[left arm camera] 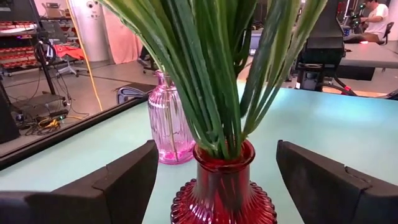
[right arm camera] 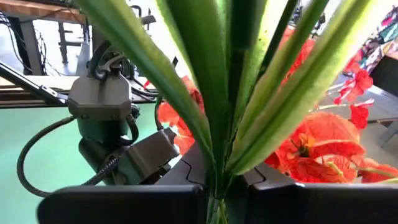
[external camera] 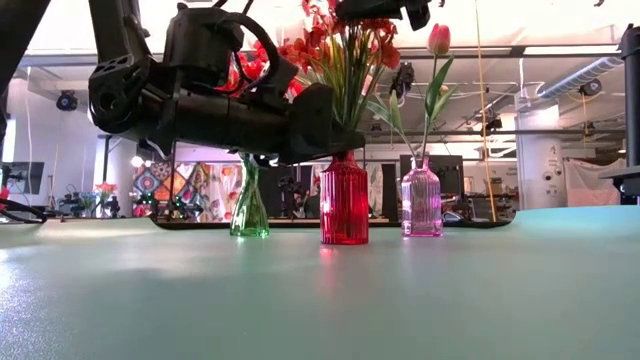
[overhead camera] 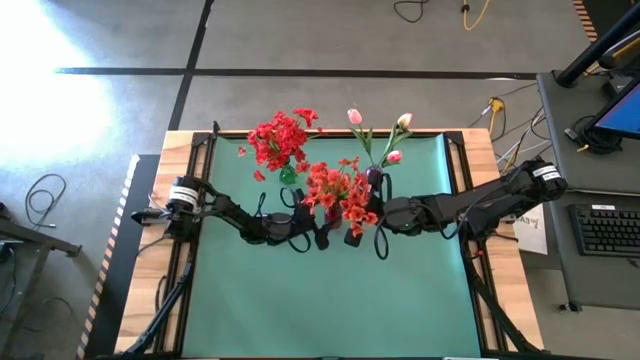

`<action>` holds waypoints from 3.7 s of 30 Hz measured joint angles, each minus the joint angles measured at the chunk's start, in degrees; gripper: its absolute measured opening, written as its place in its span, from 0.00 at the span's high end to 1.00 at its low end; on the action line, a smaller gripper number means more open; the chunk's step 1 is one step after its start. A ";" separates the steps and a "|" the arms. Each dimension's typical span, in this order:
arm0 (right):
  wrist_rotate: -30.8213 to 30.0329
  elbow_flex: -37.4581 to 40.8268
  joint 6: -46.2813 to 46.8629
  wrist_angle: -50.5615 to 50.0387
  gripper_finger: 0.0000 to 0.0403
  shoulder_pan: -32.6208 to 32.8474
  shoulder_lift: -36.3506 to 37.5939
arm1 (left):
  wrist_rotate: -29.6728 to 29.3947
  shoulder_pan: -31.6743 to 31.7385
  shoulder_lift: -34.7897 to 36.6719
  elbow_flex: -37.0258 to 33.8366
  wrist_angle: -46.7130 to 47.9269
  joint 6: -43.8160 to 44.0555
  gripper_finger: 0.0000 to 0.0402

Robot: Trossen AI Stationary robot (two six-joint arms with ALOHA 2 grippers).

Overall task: Sort flowers into vase by color
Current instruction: Put the orange flowers into the red vase

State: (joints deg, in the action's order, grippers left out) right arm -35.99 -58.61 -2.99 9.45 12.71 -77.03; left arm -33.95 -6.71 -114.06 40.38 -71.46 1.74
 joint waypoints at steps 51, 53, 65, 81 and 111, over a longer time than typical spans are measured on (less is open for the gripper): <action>0.07 1.14 4.11 0.26 0.96 -1.65 -0.02 | 0.02 0.07 0.00 -0.02 0.85 0.02 0.65; 0.04 1.16 4.95 0.27 0.96 -1.79 -0.02 | 0.02 0.07 0.00 -0.02 0.90 0.02 0.65; 0.00 1.25 8.32 0.26 0.96 -2.01 -0.02 | 0.02 0.07 0.00 -0.02 0.90 0.02 0.65; -0.13 1.66 8.05 0.88 0.96 -2.27 -0.68 | 0.00 0.07 0.00 -0.02 0.87 0.02 0.65; 0.48 1.53 8.64 1.37 0.66 -2.47 -1.18 | -0.11 0.05 0.00 -0.02 1.70 0.02 0.65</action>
State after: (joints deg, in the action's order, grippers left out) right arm -35.51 -57.08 5.65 10.83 10.24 -78.22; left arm -34.06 -6.66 -114.06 40.36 -69.76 1.76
